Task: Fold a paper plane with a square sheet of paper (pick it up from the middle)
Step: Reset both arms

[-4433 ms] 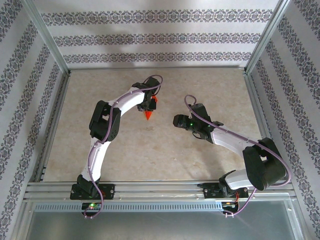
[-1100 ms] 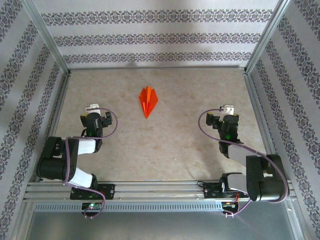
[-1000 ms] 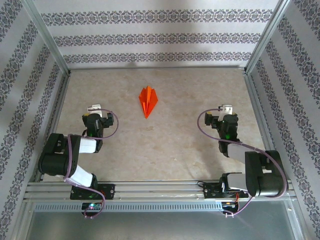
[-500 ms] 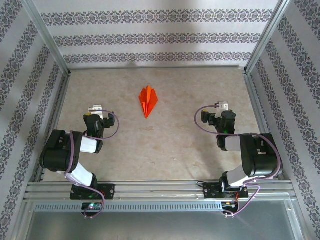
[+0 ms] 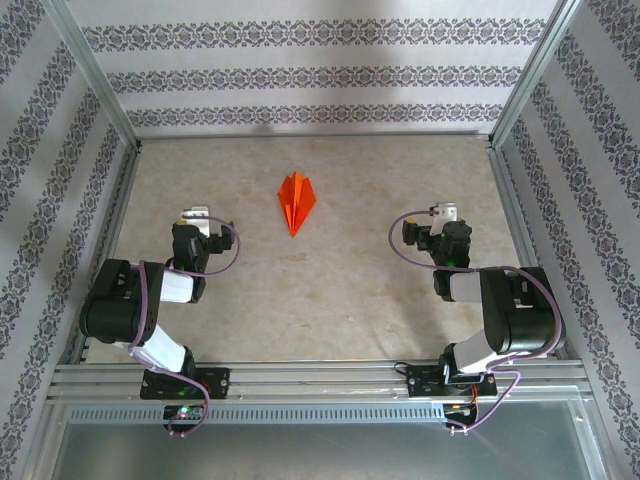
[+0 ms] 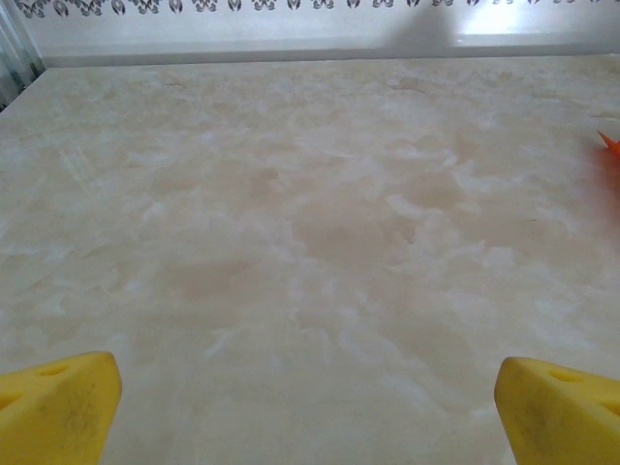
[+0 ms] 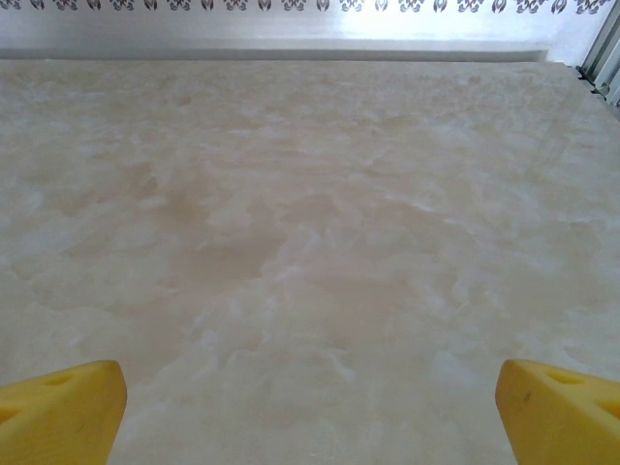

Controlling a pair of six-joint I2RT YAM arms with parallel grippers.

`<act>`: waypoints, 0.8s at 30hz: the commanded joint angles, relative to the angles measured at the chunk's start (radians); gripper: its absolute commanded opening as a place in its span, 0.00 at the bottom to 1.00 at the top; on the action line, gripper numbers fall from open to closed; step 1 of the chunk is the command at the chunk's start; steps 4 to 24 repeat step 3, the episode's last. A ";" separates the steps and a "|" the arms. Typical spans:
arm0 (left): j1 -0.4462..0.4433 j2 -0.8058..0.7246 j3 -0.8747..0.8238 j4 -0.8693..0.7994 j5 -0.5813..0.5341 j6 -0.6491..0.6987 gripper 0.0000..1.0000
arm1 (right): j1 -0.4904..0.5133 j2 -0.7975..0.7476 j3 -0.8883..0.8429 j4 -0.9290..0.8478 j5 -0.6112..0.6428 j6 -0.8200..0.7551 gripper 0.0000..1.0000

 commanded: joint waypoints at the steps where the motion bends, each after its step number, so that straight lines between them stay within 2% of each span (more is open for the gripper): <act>1: 0.016 0.001 0.014 -0.016 0.028 0.016 0.99 | -0.006 0.003 0.021 0.032 0.006 0.007 0.98; 24: 0.016 0.004 0.013 -0.009 0.028 0.017 0.99 | -0.006 0.002 0.021 0.033 0.005 0.005 0.98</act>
